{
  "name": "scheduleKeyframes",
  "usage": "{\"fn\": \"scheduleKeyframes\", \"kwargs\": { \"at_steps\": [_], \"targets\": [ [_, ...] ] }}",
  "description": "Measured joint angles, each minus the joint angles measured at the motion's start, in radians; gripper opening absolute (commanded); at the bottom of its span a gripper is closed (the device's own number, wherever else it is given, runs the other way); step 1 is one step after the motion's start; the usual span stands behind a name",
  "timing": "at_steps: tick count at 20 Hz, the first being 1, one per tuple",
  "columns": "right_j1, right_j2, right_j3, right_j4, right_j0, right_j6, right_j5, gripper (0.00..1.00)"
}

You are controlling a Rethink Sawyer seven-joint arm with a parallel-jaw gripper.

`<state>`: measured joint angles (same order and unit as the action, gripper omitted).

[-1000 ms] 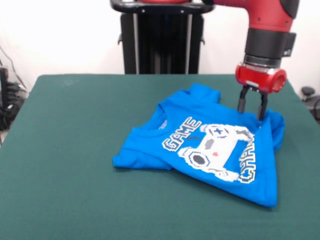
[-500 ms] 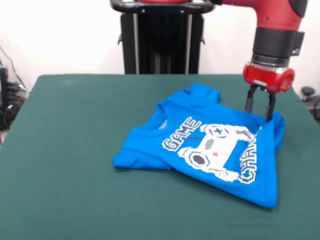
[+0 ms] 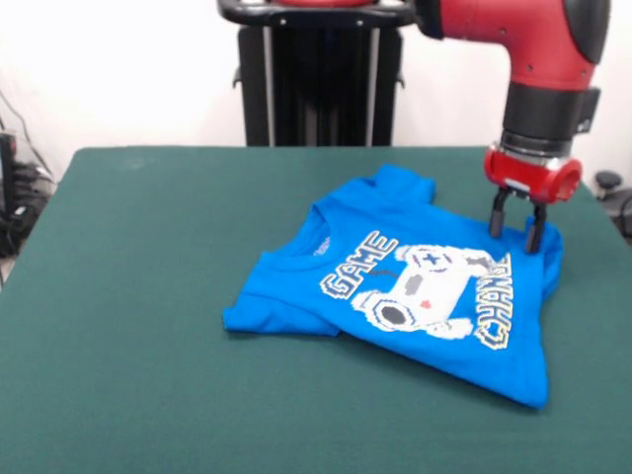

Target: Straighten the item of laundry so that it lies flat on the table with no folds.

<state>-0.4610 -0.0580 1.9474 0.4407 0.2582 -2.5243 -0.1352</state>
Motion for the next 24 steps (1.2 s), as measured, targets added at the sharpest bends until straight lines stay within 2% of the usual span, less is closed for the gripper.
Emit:
{"fn": "scheduleKeyframes", "kwargs": {
  "at_steps": [5, 12, 24],
  "targets": [
    [0.027, 0.022, -0.005, 0.001, 0.000, 0.000, -0.034, 1.00],
    [0.017, 0.023, -0.004, 0.001, -0.001, 0.000, -0.040, 1.00],
    [-0.103, 0.100, 0.019, 0.000, -0.052, 0.000, -0.040, 1.00]
  ]
}}
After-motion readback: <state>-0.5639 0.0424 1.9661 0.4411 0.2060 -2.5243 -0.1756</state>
